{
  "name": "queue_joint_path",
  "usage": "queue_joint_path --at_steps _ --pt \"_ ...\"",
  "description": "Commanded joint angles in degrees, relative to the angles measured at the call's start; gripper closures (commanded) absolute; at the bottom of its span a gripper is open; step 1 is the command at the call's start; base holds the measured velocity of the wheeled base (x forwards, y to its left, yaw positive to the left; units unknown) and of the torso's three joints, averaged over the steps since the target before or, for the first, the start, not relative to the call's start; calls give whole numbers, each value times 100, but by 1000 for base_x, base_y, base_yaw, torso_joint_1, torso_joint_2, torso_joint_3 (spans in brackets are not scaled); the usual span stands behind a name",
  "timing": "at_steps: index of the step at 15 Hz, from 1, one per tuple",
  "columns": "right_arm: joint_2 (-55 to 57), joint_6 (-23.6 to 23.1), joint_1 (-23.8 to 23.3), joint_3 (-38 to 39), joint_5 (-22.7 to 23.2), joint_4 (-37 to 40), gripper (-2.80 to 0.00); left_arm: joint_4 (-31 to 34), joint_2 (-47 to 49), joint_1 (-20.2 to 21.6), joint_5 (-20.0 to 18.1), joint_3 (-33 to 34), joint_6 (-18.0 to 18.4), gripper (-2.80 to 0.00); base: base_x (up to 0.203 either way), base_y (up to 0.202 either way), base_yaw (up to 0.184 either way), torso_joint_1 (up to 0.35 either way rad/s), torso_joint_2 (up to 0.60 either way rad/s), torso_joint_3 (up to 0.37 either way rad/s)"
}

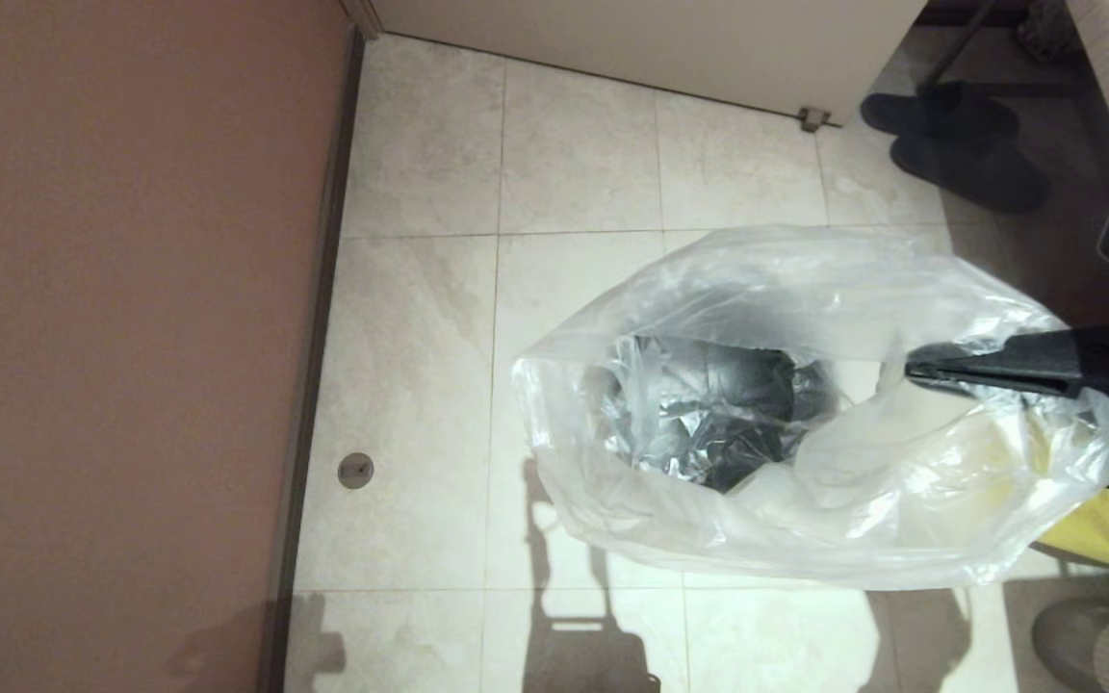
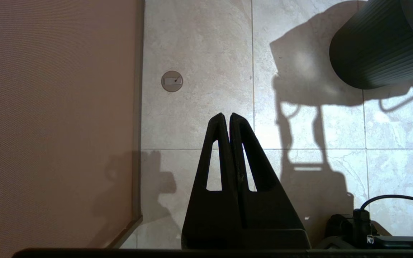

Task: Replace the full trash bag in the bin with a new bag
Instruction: Put the new garbage bag on the trash can

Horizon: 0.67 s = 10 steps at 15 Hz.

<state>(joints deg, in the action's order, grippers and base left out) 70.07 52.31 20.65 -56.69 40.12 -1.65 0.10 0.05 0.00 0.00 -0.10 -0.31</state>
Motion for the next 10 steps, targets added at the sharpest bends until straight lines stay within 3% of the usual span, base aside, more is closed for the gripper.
queue_joint_path --at_steps 1,3,6,10 --pt "503 5 -189 514 534 -1080 0 -1 4 0 0 1 -4 0 0 0 0 0 0 0" --pt "930 -3 -256 654 1057 -1739 0 -1 4 0 0 1 -4 0 0 0 0 0 0 0" --pt "1556 134 -209 496 1453 -2405 0 -1 4 0 0 1 -4 0 0 0 0 0 0 0" --pt "1870 243 120 371 1525 -2772 0 -1 4 0 0 1 -4 0 0 0 0 0 0 0"
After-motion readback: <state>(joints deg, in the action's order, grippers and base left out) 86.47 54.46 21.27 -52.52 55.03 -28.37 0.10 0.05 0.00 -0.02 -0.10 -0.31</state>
